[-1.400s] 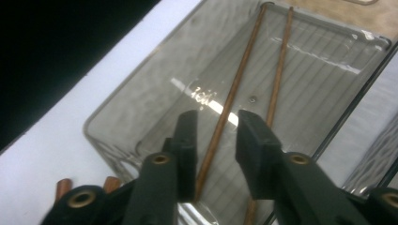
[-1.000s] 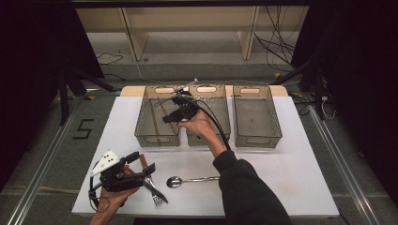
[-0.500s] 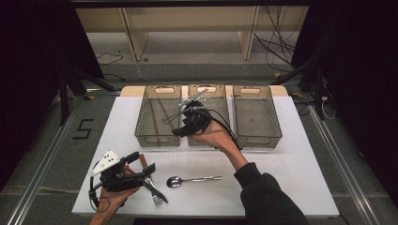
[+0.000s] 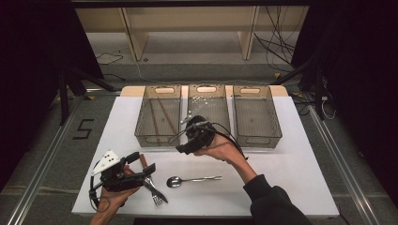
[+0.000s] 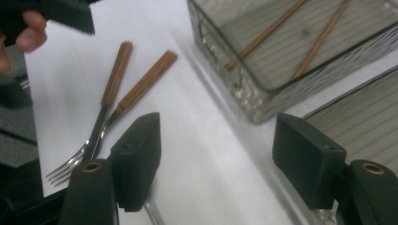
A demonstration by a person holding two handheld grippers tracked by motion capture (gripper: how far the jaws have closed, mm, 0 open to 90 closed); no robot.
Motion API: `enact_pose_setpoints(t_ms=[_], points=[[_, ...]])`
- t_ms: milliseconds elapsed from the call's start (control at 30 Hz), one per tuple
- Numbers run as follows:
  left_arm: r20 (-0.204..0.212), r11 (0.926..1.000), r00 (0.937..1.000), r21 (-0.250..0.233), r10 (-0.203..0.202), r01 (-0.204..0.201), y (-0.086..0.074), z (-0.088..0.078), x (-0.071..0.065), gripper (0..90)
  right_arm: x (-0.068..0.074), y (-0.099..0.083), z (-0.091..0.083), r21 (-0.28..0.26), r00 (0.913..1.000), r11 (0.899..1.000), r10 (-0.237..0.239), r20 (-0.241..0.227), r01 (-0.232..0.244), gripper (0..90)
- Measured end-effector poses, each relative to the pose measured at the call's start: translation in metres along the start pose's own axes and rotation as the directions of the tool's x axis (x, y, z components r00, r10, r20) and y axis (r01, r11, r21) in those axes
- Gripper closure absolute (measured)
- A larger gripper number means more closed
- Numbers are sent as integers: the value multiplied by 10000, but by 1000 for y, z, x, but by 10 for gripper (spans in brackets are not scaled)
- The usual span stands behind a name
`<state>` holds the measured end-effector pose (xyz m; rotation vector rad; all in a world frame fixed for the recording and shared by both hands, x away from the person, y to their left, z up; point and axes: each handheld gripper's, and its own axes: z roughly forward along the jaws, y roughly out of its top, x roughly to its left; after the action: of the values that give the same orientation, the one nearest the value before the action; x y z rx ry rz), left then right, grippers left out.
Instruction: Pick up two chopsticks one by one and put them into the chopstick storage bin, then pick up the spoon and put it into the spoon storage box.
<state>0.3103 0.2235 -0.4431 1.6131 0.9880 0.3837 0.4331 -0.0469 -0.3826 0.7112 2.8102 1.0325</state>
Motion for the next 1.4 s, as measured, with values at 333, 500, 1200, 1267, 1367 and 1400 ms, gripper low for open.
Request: enact_pose_setpoints(t_ms=[333,500,1200,1267,1367,1400], points=[[3,10000,10000,89,-17,17,0,3,-1,157,12,-21,11,900,9991,9951,-397,-131,407,307],[0,10000,10000,92,-11,11,0,3,0,157,16,-25,17,1262,9981,9902,-578,-228,602,301],[-61,9999,10000,91,-50,51,-1,1,0,157,29,-47,31,2531,9901,9573,-1332,-435,1399,327],[-73,9999,10000,101,-48,49,-1,2,1,157,30,-49,32,2706,9876,9498,-1492,-490,1570,333],[-93,9999,9999,89,-64,65,-1,1,1,157,30,-51,34,2866,9853,9427,-1617,-548,1706,360],[-114,9999,9999,77,-83,84,-1,1,0,157,30,-51,35,3007,9836,9366,-1709,-570,1801,376]])
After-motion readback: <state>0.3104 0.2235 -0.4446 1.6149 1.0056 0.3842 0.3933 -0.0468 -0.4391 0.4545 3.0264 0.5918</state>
